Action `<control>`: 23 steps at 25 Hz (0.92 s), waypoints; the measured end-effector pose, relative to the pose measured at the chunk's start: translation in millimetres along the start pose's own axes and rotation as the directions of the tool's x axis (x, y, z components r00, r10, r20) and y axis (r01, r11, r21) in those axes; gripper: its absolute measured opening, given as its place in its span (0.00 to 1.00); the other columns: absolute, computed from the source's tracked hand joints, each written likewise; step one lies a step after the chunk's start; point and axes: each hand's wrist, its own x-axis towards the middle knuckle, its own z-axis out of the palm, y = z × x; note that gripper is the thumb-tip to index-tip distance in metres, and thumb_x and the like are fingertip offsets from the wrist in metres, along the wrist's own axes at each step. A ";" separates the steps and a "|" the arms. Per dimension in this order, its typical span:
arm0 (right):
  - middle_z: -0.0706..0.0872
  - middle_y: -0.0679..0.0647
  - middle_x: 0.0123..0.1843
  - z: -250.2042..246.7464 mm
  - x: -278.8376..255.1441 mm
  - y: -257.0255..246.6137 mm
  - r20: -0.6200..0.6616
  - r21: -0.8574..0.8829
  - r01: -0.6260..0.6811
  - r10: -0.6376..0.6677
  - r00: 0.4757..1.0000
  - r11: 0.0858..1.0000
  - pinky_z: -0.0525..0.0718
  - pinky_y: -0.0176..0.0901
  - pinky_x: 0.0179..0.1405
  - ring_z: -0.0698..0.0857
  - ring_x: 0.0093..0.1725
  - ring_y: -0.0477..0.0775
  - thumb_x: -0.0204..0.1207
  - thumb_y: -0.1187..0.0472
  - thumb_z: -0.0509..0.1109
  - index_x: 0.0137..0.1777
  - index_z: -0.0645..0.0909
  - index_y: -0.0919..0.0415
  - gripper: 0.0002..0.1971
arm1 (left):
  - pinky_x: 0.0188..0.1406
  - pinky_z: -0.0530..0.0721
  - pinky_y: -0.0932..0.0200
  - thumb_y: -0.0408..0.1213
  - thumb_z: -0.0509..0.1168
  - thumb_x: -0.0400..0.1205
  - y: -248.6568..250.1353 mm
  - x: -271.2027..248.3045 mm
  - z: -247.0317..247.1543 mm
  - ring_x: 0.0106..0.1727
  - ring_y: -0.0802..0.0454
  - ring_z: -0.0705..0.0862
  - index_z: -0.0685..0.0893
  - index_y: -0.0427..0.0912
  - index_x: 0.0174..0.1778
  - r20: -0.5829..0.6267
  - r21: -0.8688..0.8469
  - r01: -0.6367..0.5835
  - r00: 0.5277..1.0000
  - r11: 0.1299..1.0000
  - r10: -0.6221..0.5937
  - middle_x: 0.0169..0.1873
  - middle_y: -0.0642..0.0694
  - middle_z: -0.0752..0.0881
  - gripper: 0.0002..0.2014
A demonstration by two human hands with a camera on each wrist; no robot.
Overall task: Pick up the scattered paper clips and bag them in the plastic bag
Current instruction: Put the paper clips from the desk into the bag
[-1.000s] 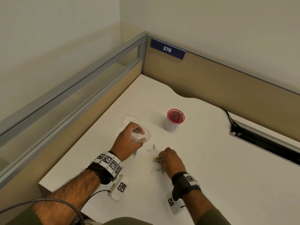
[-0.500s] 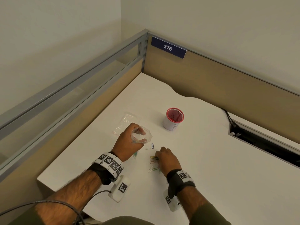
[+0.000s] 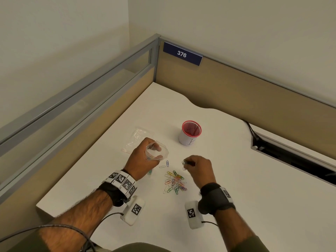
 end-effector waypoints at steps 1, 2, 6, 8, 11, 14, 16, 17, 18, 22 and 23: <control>0.91 0.53 0.44 -10.0 -1.2 -11.8 -0.048 0.082 0.021 -0.017 0.999 0.996 0.87 0.43 0.52 0.88 0.43 0.52 0.72 0.68 0.75 0.48 0.89 0.60 0.06 | 0.52 0.77 0.82 0.29 0.78 0.73 -0.1 0.3 1.7 0.60 0.57 0.84 0.80 0.46 0.54 0.005 -0.002 0.002 1.000 1.000 -0.002 0.52 0.52 0.88 0.18; 0.91 0.52 0.43 -19.5 -2.6 -26.5 -0.088 0.142 0.057 -0.045 0.995 0.988 0.87 0.40 0.51 0.88 0.43 0.50 0.72 0.68 0.75 0.48 0.89 0.59 0.07 | 0.52 0.77 0.81 0.29 0.78 0.73 -0.2 0.4 3.2 0.61 0.57 0.84 0.80 0.46 0.54 0.008 -0.003 0.004 1.000 1.000 -0.004 0.52 0.52 0.88 0.18; 0.88 0.44 0.41 -40.5 -6.1 -84.3 -0.136 0.224 0.231 -0.204 0.969 0.947 0.83 0.21 0.45 0.86 0.41 0.38 0.73 0.66 0.75 0.51 0.89 0.58 0.08 | 0.56 0.79 0.76 0.30 0.78 0.73 2.9 0.5 9.5 0.61 0.57 0.84 0.80 0.47 0.53 0.028 0.013 -0.004 1.000 1.000 0.003 0.52 0.51 0.87 0.18; 0.89 0.46 0.44 -36.0 -5.8 -102.9 -0.092 0.189 0.290 -0.277 0.957 0.938 0.85 0.26 0.48 0.86 0.44 0.41 0.74 0.65 0.74 0.52 0.88 0.58 0.07 | 0.59 0.82 0.66 0.30 0.78 0.73 5.0 0.2 10.6 0.61 0.55 0.85 0.79 0.50 0.53 0.037 0.000 -0.015 0.999 1.000 0.015 0.52 0.51 0.87 0.19; 0.89 0.52 0.47 -22.9 -7.2 -114.1 0.031 0.012 0.347 -0.347 0.937 0.938 0.88 0.45 0.51 0.86 0.46 0.50 0.76 0.63 0.72 0.52 0.88 0.57 0.07 | 0.50 0.85 0.61 0.30 0.78 0.73 10.9 0.1 10.7 0.53 0.51 0.87 0.78 0.51 0.54 0.045 -0.023 -0.017 0.999 1.000 0.018 0.47 0.53 0.86 0.20; 0.88 0.53 0.48 -18.6 -10.1 -114.9 0.066 -0.040 0.357 -0.354 0.933 0.933 0.88 0.50 0.49 0.86 0.46 0.52 0.77 0.62 0.70 0.52 0.88 0.57 0.07 | 0.42 0.82 0.71 0.26 0.77 0.73 16.1 1.0 10.0 0.45 0.54 0.86 0.77 0.49 0.54 0.049 -0.053 -0.028 0.998 0.998 0.031 0.43 0.54 0.86 0.20; 0.89 0.52 0.48 -25.0 -10.9 -114.6 -0.040 0.039 0.373 -0.372 0.927 0.927 0.88 0.46 0.48 0.87 0.45 0.51 0.77 0.65 0.70 0.51 0.87 0.58 0.07 | 0.51 0.82 0.68 0.28 0.78 0.73 14.7 1.6 9.3 0.52 0.55 0.86 0.78 0.49 0.53 0.042 -0.035 -0.051 0.998 0.998 0.052 0.46 0.55 0.86 0.20; 0.89 0.52 0.46 -30.6 -9.7 -113.1 -0.109 0.100 0.371 -0.361 0.926 0.923 0.88 0.43 0.47 0.88 0.44 0.50 0.76 0.68 0.70 0.50 0.87 0.59 0.07 | 0.56 0.82 0.65 0.29 0.78 0.73 12.9 2.0 8.5 0.56 0.55 0.86 0.79 0.49 0.53 0.036 -0.025 -0.058 0.998 0.998 0.059 0.49 0.55 0.87 0.19; 0.89 0.51 0.45 -36.7 -7.0 -109.2 -0.166 0.151 0.356 -0.331 0.929 0.922 0.88 0.40 0.46 0.88 0.42 0.50 0.76 0.70 0.70 0.49 0.87 0.59 0.08 | 0.60 0.81 0.64 0.30 0.78 0.73 11.3 2.6 7.5 0.59 0.56 0.85 0.79 0.50 0.52 0.031 -0.023 -0.059 0.998 0.998 0.059 0.50 0.54 0.87 0.18; 0.89 0.52 0.46 -36.0 13.1 -57.5 -0.172 -0.005 0.172 -0.170 0.970 0.985 0.84 0.41 0.51 0.87 0.46 0.53 0.76 0.69 0.70 0.49 0.88 0.60 0.07 | 0.62 0.79 0.67 0.30 0.78 0.73 6.2 4.1 -0.4 0.60 0.58 0.85 0.80 0.47 0.54 0.012 -0.033 -0.049 0.999 0.998 0.049 0.51 0.54 0.89 0.18; 0.90 0.54 0.49 -25.1 19.2 -40.3 -0.105 -0.109 0.116 -0.127 0.986 0.987 0.83 0.44 0.53 0.87 0.48 0.55 0.76 0.68 0.68 0.49 0.88 0.60 0.08 | 0.62 0.79 0.67 0.29 0.78 0.73 4.5 4.1 -4.2 0.60 0.58 0.85 0.80 0.47 0.54 0.005 -0.034 -0.043 0.999 0.998 0.043 0.51 0.54 0.89 0.18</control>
